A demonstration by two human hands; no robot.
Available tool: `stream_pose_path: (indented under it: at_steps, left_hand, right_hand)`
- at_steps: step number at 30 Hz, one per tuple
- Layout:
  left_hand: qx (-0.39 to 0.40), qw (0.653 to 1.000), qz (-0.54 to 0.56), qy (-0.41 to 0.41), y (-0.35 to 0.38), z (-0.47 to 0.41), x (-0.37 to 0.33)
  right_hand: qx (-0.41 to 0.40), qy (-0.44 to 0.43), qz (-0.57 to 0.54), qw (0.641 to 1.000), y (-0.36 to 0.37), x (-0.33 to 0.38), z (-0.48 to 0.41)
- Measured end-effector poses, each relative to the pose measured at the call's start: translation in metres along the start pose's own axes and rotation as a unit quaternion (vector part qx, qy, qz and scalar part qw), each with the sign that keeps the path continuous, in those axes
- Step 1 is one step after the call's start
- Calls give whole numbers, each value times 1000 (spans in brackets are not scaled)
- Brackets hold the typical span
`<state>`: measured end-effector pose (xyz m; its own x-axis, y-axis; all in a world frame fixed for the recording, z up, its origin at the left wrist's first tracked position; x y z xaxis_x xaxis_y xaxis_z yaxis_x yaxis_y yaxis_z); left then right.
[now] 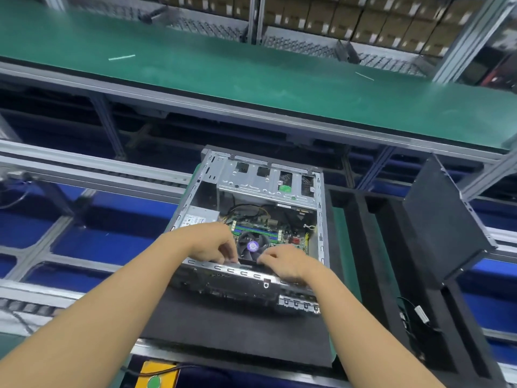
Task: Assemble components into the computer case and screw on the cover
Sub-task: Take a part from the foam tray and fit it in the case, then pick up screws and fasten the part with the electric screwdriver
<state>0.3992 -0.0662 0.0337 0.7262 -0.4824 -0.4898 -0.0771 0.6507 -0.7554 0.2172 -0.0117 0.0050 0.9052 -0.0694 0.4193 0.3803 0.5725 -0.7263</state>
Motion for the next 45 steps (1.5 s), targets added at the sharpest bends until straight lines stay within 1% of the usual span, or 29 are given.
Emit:
stream_pose_path:
  at_steps: [3,6,7,9,11,13,16,18,22,25,27,29,32,33,34,35,36,37,38,40,42,43,44,45]
  left_hand:
    - [-7,1000,10,-16,0,4,-2]
    - [-14,1000,-5,-23,0,5,-6]
    - [-16,1000,-8,-22,0,6,-7]
    - [-19,999,-10,-24,2,8,-10]
    - [-26,999,-2,-31,5,11,-11]
    - [-33,999,-25,-33,7,13,-14]
    - [-26,997,-36,-58,10,18,-16]
    - [-39,996,-41,-72,10,23,-19]
    - [-117,988,1,-100,12,32,-24]
    - [-187,975,70,-103,16,39,-24]
    - [-255,951,140,-108,17,46,-21]
    - [-306,926,197,-104,17,50,-20]
    - [-348,894,271,-81,15,56,-18]
    - [-362,875,315,-71,14,59,-19]
    - [-379,848,366,-62,13,63,-18]
    - [-398,813,421,-57,12,67,-18]
    - [-413,771,481,-59,12,72,-18]
    - [-420,720,549,-62,14,77,-17]
    - [-415,658,625,-61,17,82,-18]
    - [-362,528,767,-41,24,91,-24]
    - [-309,411,858,-19,30,105,-24]
    - [-301,373,878,-16,32,116,-19]
    - [-301,354,885,-18,34,131,-12]
    - [-309,354,882,-23,37,147,-3]
  right_hand:
    - [13,-66,2,998,5,6,9]
    - [-1,-123,-83,989,6,10,20]
    - [-4,-146,-73,987,6,13,22]
    - [-17,-172,21,985,11,17,22]
    - [-37,-170,76,982,15,19,21]
    - [-54,-172,90,979,14,23,23]
    - [-69,-177,82,978,15,25,25]
    - [-65,-168,58,982,16,24,23]
    - [-40,-161,33,986,19,18,19]
    - [-58,-157,-31,986,16,19,18]
    - [-57,-143,-67,986,14,18,16]
    - [-58,-125,-81,987,12,19,14]
    - [-120,-108,-113,980,3,27,13]
    - [-150,-108,-135,973,-1,34,15]
    - [-177,-115,-160,964,-4,44,18]
    - [-193,-128,-183,955,-5,57,23]
    - [-195,-149,-204,948,-3,73,28]
    - [-185,-175,-221,941,1,92,32]
    - [-169,-198,-241,935,7,112,35]
    - [-153,-231,-261,925,24,154,36]
    - [-154,-231,-235,931,42,190,36]
    - [-150,-226,-222,937,52,206,34]
    - [-146,-223,-206,942,60,219,32]
    - [-144,-220,-185,947,69,229,28]
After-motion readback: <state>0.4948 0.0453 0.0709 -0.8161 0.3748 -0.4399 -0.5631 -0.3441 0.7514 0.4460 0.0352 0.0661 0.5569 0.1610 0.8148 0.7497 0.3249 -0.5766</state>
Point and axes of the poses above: each hand's wrist, its own z-axis away from the middle knuckle, its own y-axis out of the palm, x = y × z, the point moved 5 cm from there along -z, towards the middle knuckle, and after that the axes turned 1 degree about -x, right-handed, at the moved point
